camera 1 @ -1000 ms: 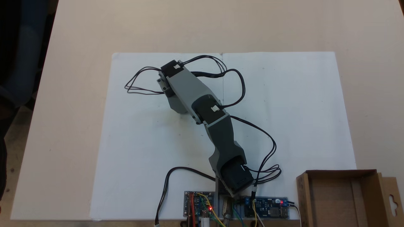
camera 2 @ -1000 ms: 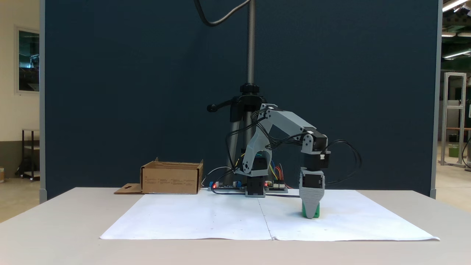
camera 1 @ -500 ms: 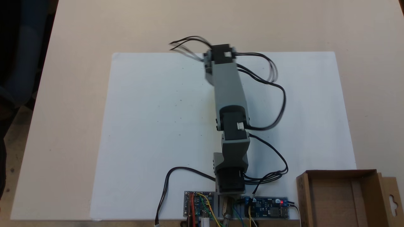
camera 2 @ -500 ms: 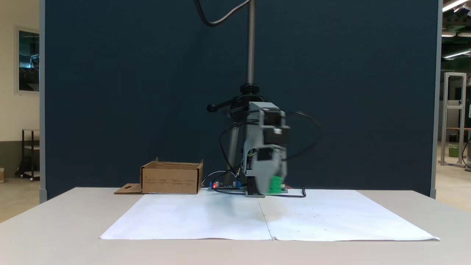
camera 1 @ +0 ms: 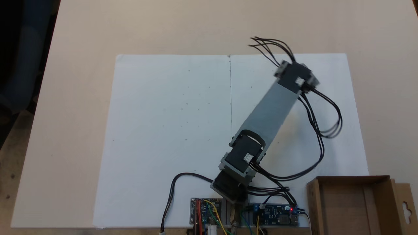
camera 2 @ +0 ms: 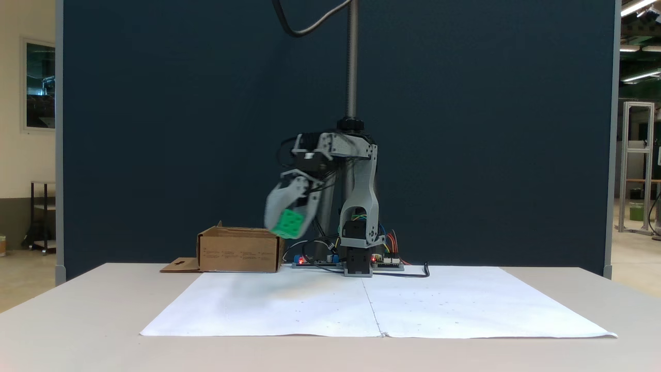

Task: Grasp a green dice and put it in the bin.

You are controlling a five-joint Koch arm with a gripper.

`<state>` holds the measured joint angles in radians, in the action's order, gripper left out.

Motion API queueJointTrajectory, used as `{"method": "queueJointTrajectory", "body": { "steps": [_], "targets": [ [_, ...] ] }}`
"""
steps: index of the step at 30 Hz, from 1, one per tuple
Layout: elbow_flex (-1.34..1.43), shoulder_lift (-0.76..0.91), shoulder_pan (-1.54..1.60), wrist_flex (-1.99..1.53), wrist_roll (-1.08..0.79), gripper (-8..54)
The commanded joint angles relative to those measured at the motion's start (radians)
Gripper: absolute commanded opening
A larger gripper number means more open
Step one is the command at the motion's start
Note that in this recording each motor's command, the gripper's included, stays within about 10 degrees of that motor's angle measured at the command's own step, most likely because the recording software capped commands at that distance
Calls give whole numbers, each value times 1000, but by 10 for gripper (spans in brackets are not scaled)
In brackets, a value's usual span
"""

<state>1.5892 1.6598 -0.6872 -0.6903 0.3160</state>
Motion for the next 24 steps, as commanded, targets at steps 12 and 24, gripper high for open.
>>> {"method": "queueJointTrajectory", "body": {
  "steps": [12, 24],
  "targets": [
    [-95, 41, -673, 48, -367, 127],
    [-98, -12, -1006, 115, -506, 127]
  ]
}}
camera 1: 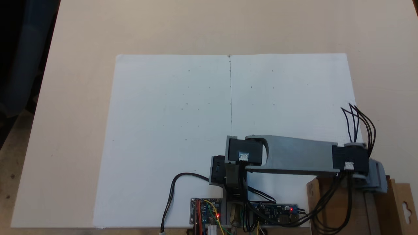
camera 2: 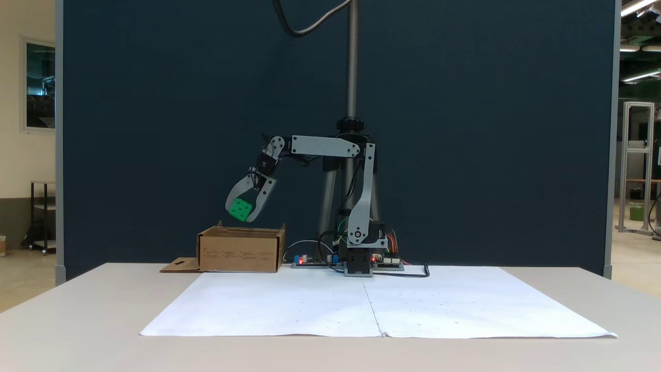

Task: Grasp a green dice and put it in the bin.

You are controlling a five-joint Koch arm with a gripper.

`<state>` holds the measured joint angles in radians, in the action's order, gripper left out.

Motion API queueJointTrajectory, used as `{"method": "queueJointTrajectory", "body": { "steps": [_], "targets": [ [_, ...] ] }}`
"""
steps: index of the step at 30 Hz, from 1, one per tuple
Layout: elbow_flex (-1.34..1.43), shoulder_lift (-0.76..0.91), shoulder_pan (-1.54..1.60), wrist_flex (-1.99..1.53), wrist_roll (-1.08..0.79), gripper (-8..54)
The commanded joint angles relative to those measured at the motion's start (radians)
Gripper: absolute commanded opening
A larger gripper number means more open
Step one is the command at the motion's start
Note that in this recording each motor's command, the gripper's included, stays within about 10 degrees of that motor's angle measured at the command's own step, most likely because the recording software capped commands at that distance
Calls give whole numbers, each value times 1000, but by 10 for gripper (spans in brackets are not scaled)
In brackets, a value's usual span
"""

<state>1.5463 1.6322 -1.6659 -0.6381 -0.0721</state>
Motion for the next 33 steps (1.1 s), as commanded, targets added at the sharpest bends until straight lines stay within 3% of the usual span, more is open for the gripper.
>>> {"method": "queueJointTrajectory", "body": {
  "steps": [1, 13, 14, 17, 19, 33],
  "targets": [
    [-54, 2, -57, 63, -132, 127],
    [-54, -74, -100, 104, -202, 127],
    [-54, -72, -100, 103, -202, 154],
    [-54, -75, -100, 103, -201, 316],
    [-54, -77, -103, 101, -201, 359],
    [-61, -28, -98, 109, -147, 378]
  ]
}}
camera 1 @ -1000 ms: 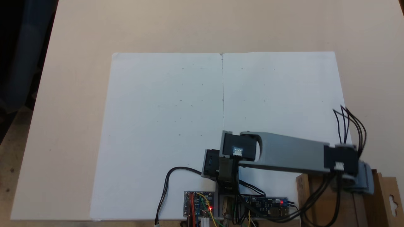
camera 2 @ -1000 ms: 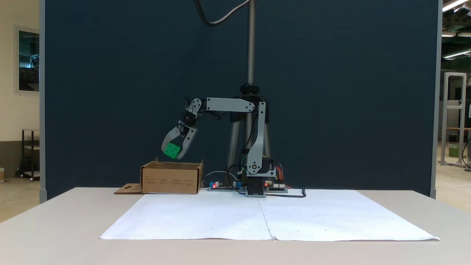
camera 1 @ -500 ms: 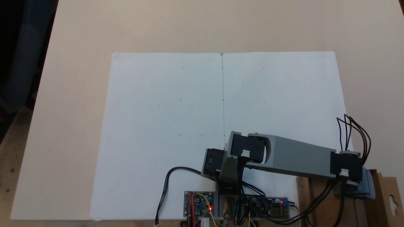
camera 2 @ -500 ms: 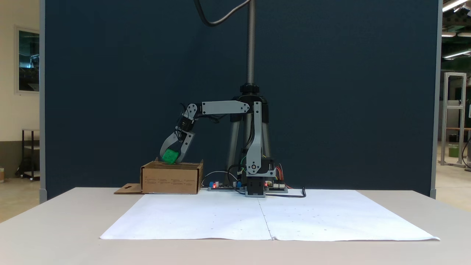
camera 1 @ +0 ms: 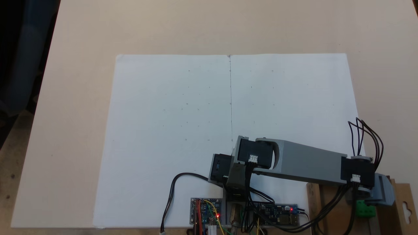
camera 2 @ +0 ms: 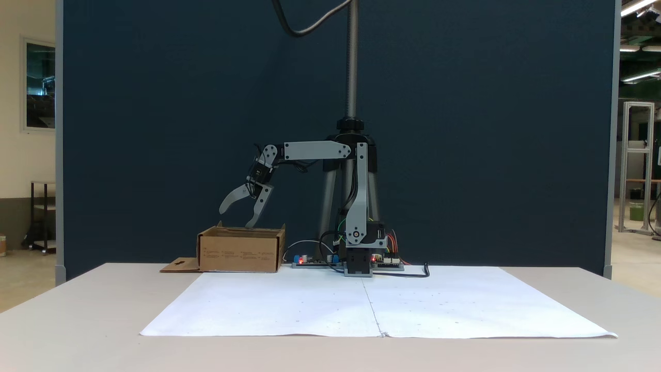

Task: Grasp a green dice and put it in the bin.

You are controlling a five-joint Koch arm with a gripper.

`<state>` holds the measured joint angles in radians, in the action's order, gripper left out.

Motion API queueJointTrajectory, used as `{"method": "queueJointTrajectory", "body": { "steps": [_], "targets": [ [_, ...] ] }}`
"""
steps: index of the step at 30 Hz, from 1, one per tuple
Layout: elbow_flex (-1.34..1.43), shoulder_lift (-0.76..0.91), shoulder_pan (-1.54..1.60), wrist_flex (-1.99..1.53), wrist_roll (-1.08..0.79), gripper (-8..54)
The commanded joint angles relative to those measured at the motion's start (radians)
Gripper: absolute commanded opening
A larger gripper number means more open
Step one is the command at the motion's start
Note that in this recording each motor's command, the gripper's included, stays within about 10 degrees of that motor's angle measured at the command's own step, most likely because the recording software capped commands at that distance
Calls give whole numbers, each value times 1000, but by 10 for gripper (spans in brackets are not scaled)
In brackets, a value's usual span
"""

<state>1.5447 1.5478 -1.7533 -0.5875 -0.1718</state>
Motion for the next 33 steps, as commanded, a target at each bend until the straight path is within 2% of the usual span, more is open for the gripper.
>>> {"method": "queueJointTrajectory", "body": {
  "steps": [1, 4, 7, 14, 20, 28, 33],
  "targets": [
    [-66, 64, -11, 58, -21, 378],
    [-110, 74, 18, 58, 92, 378],
    [-160, 77, 129, 60, 216, 410],
    [-166, 176, 437, 123, 334, 425],
    [-166, 249, 730, 120, 337, 425],
    [-155, 262, 1213, 124, 334, 439],
    [14, 376, 1483, 189, 333, 443]
  ]
}}
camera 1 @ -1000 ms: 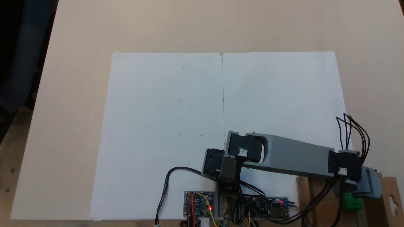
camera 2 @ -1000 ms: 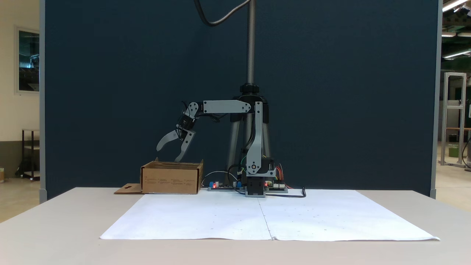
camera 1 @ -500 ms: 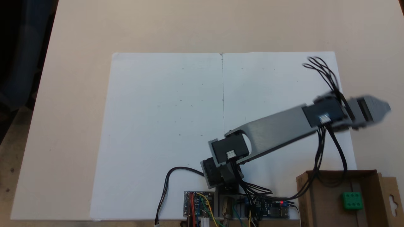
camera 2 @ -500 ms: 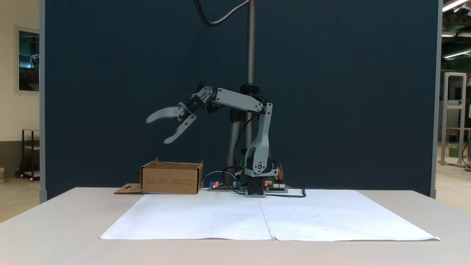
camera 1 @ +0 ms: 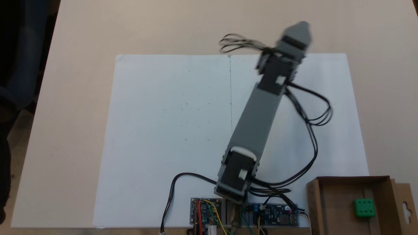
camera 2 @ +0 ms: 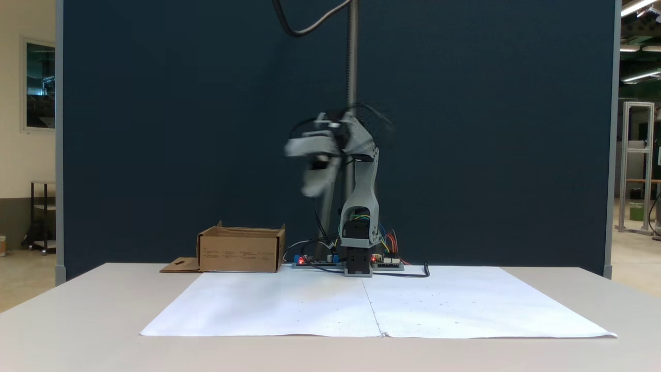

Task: Grasp a green dice and put it in the bin.

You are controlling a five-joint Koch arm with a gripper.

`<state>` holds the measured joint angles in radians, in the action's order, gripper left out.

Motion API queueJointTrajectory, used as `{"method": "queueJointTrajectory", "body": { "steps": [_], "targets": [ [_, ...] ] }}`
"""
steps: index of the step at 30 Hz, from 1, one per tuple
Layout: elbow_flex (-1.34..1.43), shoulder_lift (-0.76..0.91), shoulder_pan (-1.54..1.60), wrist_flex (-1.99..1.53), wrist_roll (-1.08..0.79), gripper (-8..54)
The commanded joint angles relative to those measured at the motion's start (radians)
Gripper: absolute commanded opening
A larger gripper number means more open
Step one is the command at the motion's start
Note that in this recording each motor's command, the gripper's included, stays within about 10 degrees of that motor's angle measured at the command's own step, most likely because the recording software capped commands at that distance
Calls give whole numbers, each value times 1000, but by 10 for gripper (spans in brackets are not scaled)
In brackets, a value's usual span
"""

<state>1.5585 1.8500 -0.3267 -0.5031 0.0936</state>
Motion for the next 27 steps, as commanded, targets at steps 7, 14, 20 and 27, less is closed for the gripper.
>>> {"method": "queueJointTrajectory", "body": {
  "steps": [7, 14, 20, 27],
  "targets": [
    [278, 209, 259, 360, 55, 443],
    [594, 301, 273, 590, -2, 440],
    [842, 410, 273, 777, -34, 439],
    [1155, 506, 276, 1011, -80, 430]
  ]
}}
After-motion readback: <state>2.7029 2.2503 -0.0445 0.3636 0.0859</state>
